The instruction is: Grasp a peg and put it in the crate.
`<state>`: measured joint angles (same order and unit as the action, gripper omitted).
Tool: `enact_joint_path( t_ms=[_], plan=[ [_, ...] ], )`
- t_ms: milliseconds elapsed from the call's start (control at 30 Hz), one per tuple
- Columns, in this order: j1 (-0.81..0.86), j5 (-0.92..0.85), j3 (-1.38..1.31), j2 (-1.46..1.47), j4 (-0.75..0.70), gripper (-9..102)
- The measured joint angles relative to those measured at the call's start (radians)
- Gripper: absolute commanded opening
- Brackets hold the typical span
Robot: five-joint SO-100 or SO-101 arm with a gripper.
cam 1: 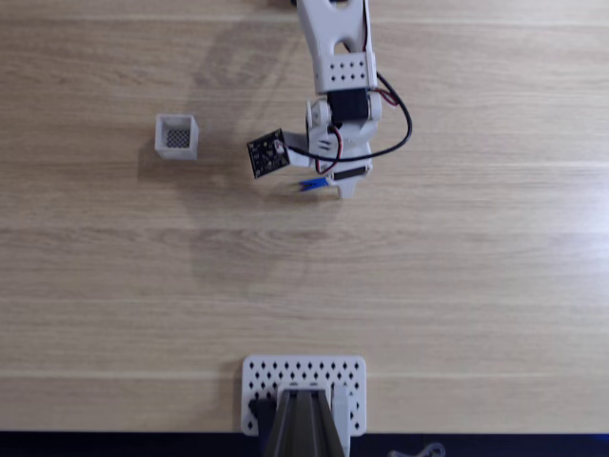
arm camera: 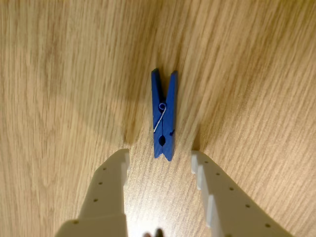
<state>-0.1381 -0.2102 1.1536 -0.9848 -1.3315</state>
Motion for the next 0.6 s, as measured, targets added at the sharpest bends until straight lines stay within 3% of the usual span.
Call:
enact_joint_path(
  t_ms=[400,600],
  plan=[
    [0.049,0.000,-0.026,0.015,0.000,21],
    [0.049,0.000,-0.026,0.015,0.000,-4]
  ],
)
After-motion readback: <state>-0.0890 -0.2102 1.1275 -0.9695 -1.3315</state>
